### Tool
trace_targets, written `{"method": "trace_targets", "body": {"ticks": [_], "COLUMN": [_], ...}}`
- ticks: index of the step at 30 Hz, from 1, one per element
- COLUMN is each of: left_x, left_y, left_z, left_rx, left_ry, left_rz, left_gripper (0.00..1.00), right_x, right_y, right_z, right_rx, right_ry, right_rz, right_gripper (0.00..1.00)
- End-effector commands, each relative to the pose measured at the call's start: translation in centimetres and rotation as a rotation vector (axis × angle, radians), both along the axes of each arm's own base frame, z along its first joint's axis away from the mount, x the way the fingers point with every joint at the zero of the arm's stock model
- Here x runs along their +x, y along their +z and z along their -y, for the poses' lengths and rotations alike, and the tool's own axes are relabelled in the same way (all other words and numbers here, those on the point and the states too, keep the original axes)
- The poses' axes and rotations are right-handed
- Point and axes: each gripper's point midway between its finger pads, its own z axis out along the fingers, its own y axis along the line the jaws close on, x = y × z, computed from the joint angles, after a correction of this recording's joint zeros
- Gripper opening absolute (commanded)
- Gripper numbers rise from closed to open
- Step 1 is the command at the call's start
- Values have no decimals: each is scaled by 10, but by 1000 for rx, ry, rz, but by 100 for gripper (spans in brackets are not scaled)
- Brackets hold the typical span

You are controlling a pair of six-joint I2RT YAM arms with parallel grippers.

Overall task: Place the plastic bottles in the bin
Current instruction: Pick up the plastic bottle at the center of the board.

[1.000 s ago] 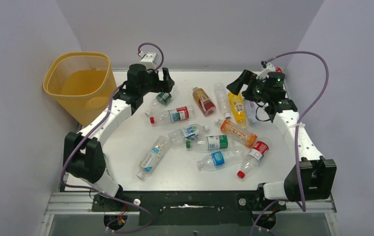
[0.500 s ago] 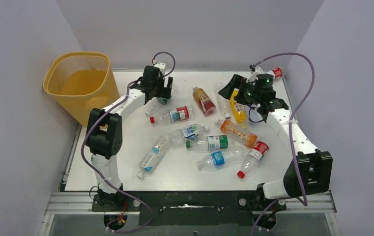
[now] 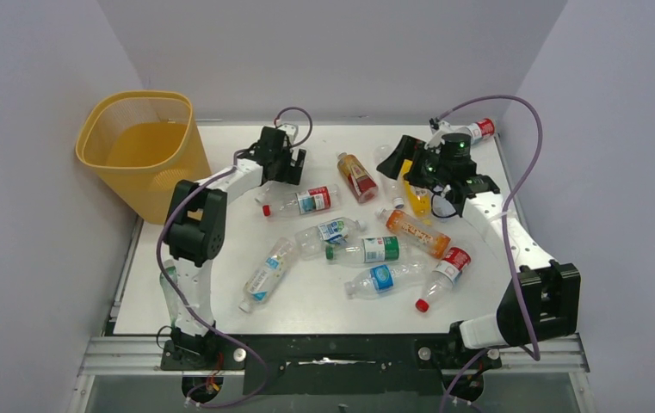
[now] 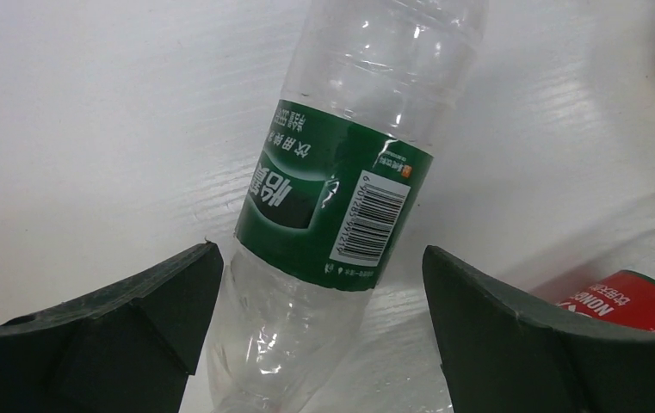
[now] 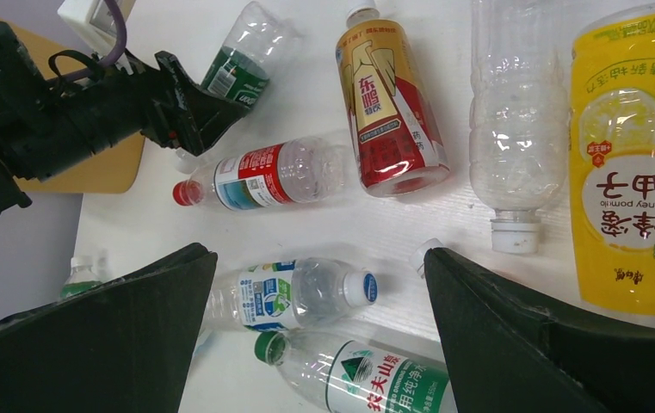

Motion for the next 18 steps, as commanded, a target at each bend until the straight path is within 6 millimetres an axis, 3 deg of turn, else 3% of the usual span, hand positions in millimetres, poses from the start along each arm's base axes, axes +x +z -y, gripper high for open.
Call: {"method": "trace_targets", "body": {"ticks": [1,6,12,15,18], "left_x": [25,27,27,26,26], "left_y": [18,13,14,26,52], "left_z": [10,11,9,6,6], "left_rx": [-41,-40,-3,12,3], "left_ry": [-21,-16,-16,-8,-3], "left_rz": [79,66,32,30,60], "left_gripper": [87,79,47,43,43], "right_x": [-2,-7,-11,-13,-13], "right_y": [20,19,17,17,16], "right_z": [-4,-1,1,2,2], "right_rx": [3,-9,-23,-28,-26], "right_ry": [8,1,4,1,1], "right_rz": [65,68,65,66,62], "right_gripper": [98,98,98,98,98]}}
